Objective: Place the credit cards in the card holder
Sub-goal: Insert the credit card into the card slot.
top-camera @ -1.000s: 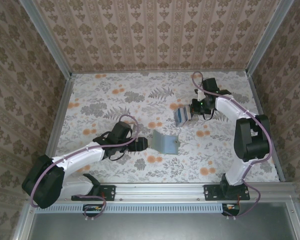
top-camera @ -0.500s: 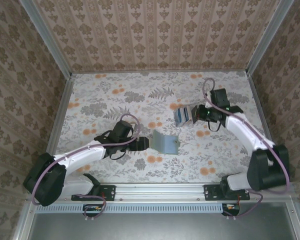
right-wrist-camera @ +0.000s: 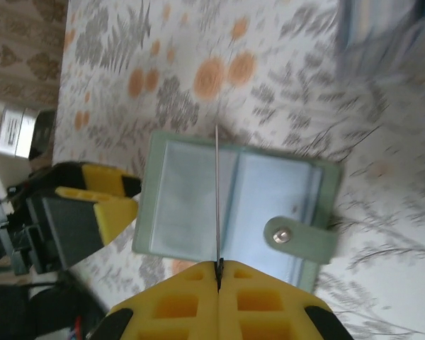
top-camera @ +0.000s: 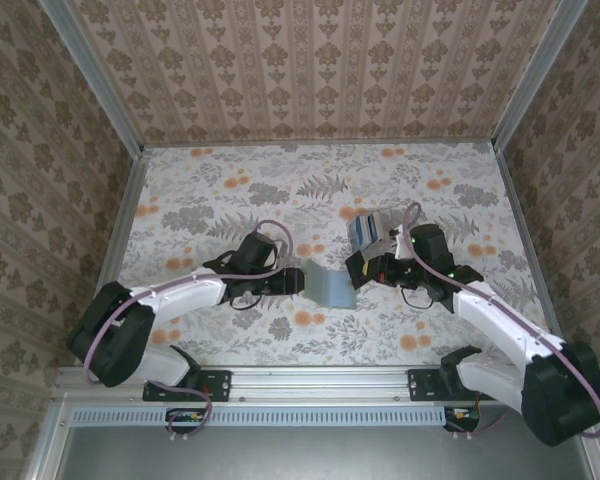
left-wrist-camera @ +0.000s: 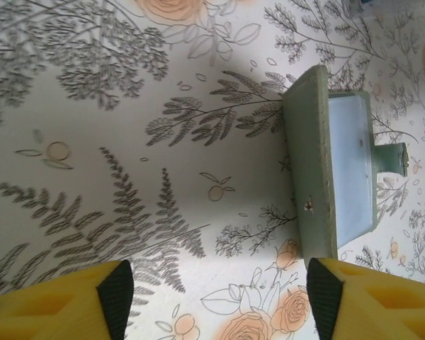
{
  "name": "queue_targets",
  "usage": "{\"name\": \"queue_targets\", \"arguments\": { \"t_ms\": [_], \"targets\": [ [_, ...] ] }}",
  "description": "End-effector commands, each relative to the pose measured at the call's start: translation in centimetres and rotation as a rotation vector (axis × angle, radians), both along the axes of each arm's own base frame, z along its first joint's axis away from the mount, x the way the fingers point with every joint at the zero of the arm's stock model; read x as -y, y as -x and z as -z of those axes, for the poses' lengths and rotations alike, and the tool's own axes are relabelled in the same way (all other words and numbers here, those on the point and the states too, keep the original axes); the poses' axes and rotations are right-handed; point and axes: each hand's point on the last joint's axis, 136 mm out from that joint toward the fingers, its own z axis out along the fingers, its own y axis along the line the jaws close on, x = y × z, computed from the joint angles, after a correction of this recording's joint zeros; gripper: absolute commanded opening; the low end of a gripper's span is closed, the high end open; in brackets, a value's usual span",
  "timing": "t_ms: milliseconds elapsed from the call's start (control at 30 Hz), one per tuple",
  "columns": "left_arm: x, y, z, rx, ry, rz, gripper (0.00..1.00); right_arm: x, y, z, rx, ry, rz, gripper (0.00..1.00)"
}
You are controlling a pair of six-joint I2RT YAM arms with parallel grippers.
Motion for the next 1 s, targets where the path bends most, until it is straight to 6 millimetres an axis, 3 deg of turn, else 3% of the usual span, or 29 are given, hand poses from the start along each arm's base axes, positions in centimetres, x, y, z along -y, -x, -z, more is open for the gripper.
{"name": "queue_targets", "arguments": {
  "t_ms": [0,367,600,667,867,967],
  "targets": [
    [1.8,-0.5,-1.4,0.007,0.061,0.039,0.67,-2.7,0.6,-0.2,-0.029,-0.131,-0.099,0.0],
    [1.8,-1.0,-1.5,0.012,0.053,0.013,0.66,-3.7,0.5,4.4,-0.142,-0.118,-0.118,0.0],
    [2.0,-1.0,-3.8,0.05,0.108,-0.006,0.72,-3.9,0.6,6.9,-0.194,-0.111,-0.122,0.0],
    [1.7,-1.2,-3.5,0.062,0.076,-0.016,0.73,-4.2,0.6,7.2,-0.201,-0.13,-0.126,0.0],
    [1.3,-1.1,-0.1,-0.012,-0.021,-0.011,0.58,-4.7,0.2,7.2,-0.202,-0.175,-0.124,0.0],
    [0.9,-0.9,1.5,-0.052,-0.067,-0.024,0.45,-5.0,0.1,7.3,-0.213,-0.19,-0.123,0.0]
  ]
}}
